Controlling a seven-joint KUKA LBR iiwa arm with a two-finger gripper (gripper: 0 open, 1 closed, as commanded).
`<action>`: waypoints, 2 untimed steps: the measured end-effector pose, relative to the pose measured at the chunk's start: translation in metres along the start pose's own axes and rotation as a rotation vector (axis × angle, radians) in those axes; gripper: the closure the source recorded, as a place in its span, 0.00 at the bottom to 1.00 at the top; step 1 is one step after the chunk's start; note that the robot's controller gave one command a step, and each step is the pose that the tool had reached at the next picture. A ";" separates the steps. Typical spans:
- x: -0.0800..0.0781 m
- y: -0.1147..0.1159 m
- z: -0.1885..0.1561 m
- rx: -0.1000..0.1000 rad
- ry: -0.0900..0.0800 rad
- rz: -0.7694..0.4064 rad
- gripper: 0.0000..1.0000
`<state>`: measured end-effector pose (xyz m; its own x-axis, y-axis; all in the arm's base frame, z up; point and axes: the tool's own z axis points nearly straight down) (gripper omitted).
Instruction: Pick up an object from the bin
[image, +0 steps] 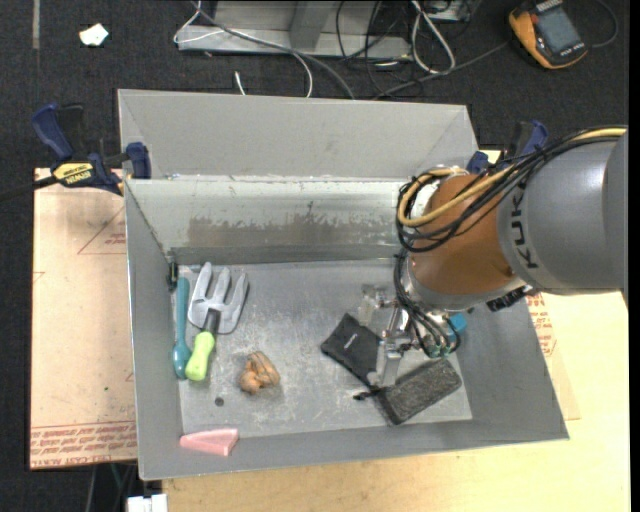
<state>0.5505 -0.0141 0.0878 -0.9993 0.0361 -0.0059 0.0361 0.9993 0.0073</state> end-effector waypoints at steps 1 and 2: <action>0.000 0.000 0.000 0.000 0.000 0.000 0.00; 0.010 -0.002 0.005 -0.001 -0.004 0.008 0.00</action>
Offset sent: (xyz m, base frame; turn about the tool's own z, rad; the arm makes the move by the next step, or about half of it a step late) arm -0.0325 -0.0089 -0.0178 0.0324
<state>0.5409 -0.0160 0.0828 -0.9990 0.0446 -0.0101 0.0445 0.9990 0.0085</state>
